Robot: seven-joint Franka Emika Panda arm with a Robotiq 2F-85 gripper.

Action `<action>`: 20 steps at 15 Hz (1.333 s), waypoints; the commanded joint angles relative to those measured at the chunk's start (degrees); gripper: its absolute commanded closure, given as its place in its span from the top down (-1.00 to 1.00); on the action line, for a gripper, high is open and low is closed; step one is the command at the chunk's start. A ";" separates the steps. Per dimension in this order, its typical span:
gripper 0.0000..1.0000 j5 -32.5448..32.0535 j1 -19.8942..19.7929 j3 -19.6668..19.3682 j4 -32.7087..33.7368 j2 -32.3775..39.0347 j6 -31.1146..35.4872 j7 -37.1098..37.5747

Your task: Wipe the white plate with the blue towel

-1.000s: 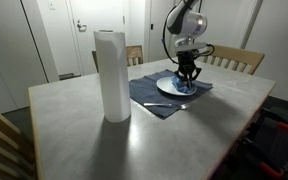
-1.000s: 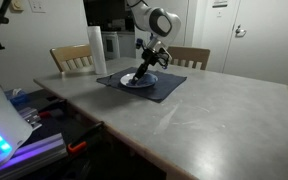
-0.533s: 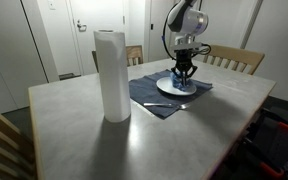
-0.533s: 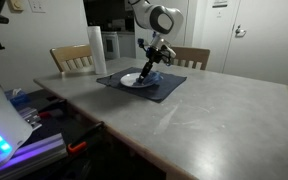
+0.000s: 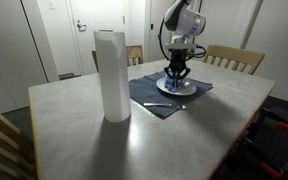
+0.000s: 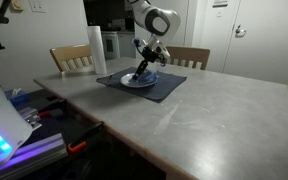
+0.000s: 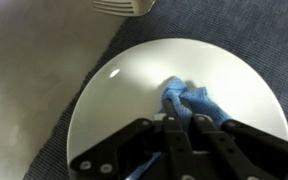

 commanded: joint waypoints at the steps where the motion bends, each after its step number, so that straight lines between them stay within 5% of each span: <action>1: -0.95 1.11 -0.30 2.27 0.56 1.95 0.38 -4.62; 9: -0.95 4.02 -0.66 3.85 1.04 2.60 4.15 -11.80; 14: -0.95 0.62 -0.97 2.58 3.06 3.42 -6.03 -10.85; 20: -0.95 -5.50 1.58 -3.60 3.65 3.95 -8.35 2.69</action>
